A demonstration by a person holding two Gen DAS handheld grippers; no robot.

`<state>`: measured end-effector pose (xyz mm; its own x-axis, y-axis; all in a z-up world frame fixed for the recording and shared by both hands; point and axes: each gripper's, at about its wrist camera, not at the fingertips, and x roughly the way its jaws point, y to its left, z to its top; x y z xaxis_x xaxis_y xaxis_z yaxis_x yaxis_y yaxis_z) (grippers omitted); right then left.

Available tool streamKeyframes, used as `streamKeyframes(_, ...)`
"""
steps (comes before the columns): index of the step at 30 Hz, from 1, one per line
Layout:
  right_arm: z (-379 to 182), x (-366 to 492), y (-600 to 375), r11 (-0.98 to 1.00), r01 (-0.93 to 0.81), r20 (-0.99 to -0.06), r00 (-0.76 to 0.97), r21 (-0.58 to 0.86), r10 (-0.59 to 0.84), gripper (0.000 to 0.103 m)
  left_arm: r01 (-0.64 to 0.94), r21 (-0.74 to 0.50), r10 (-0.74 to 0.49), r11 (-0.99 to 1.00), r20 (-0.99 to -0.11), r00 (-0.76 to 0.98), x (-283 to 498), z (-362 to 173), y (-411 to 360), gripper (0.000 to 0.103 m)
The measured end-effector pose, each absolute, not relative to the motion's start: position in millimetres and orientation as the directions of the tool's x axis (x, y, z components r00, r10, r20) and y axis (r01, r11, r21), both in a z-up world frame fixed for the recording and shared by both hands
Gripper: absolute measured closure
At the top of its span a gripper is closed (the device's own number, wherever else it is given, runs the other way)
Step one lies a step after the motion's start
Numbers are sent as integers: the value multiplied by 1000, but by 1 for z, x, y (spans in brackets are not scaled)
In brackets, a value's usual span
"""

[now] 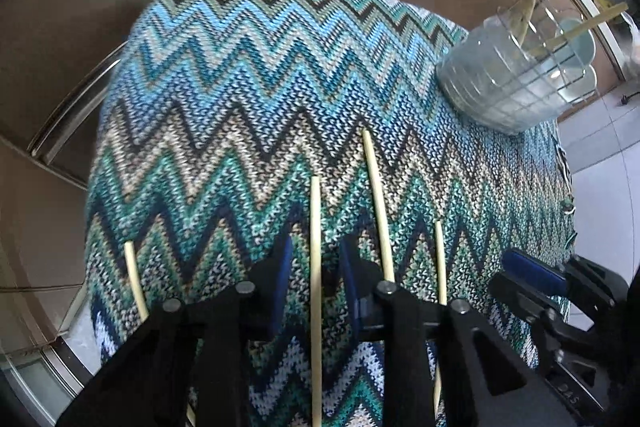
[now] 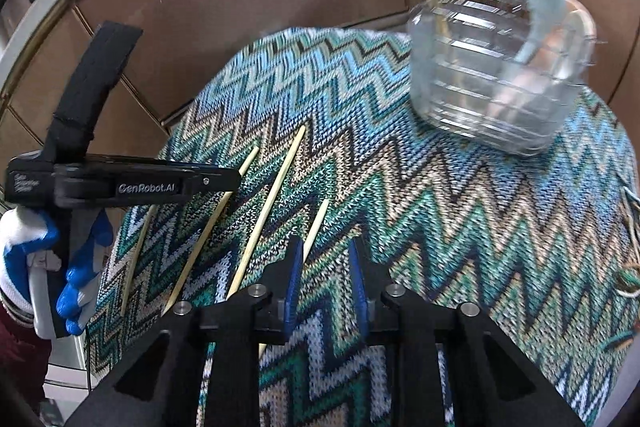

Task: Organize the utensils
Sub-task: 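Grasp a bamboo chopstick with the right gripper while the left gripper grasps another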

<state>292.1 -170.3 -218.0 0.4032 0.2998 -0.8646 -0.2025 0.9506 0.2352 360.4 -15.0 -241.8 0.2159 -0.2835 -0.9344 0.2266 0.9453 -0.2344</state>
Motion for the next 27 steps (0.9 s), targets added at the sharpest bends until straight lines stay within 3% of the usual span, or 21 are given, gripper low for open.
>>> streamKeyframes(12, -256, 337, -137, 956, -214, -932, 262, 199, 252, 86, 266, -239, -288, 934, -943, 164, 378, -256, -31, 92)
streamKeyframes(17, -257, 340, -135, 962, -205, -934, 273, 178, 231, 91, 271, -233, -284, 934, -944, 169, 385, -261, -35, 95)
streamKeyframes(27, -253, 336, -149, 948, -154, -907, 281, 279, 313, 98, 248, -222, -272, 943, -943, 192, 376, -256, -29, 98)
